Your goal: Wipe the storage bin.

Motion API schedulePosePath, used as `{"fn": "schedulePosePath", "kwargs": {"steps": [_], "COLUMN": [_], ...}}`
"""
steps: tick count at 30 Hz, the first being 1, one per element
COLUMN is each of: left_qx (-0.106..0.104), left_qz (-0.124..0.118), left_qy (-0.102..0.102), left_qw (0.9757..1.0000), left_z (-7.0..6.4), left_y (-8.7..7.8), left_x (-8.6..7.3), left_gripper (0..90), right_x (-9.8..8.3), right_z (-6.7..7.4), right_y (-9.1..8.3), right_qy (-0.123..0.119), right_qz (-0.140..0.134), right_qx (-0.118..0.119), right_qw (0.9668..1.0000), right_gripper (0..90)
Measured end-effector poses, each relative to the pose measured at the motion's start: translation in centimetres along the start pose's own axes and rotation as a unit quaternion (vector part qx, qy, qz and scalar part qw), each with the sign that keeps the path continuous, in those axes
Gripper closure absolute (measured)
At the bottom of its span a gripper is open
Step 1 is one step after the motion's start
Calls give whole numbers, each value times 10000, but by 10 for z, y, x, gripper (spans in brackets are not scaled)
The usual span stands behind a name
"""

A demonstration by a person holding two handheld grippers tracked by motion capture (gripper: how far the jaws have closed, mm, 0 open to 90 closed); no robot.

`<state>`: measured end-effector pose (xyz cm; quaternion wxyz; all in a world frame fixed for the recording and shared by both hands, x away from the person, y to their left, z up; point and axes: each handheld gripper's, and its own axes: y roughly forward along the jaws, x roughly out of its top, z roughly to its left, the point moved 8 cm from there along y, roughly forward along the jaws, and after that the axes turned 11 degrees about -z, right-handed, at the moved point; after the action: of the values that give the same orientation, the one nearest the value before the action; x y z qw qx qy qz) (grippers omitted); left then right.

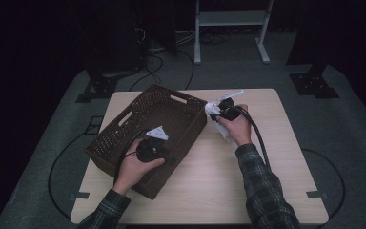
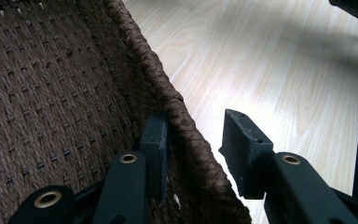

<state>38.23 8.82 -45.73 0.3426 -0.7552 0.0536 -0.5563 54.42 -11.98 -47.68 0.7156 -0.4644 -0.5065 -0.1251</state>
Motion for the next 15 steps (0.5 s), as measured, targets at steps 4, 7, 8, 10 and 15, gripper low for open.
{"fn": "schedulePosePath", "kwargs": {"steps": [4, 7, 8, 10, 15], "left_qx": [-8, -9, -8, -9, -11], "left_qz": [7, 2, 11, 5, 8], "left_qy": [-7, -6, -4, -5, -7], "left_qw": [10000, 10000, 10000, 10000, 10000], "left_z": [0, 0, 0, 0, 0], "left_y": [0, 0, 0, 0, 0], "left_x": [0, 0, 0, 0, 0], "left_gripper": [612, 611, 610, 610, 610], "right_x": [-4, -8, -10, -13, -20], "right_z": [0, 0, 0, 1, 0], "right_y": [3, 4, 6, 8, 12], "right_qy": [-52, -45, -21, 15, -30], "right_qz": [83, 165, 171, 227, 290], "right_qx": [-20, -15, 4, -3, 12], "right_qw": [10000, 9999, 9999, 9997, 9996], "right_gripper": [724, 724, 724, 724, 724]}}
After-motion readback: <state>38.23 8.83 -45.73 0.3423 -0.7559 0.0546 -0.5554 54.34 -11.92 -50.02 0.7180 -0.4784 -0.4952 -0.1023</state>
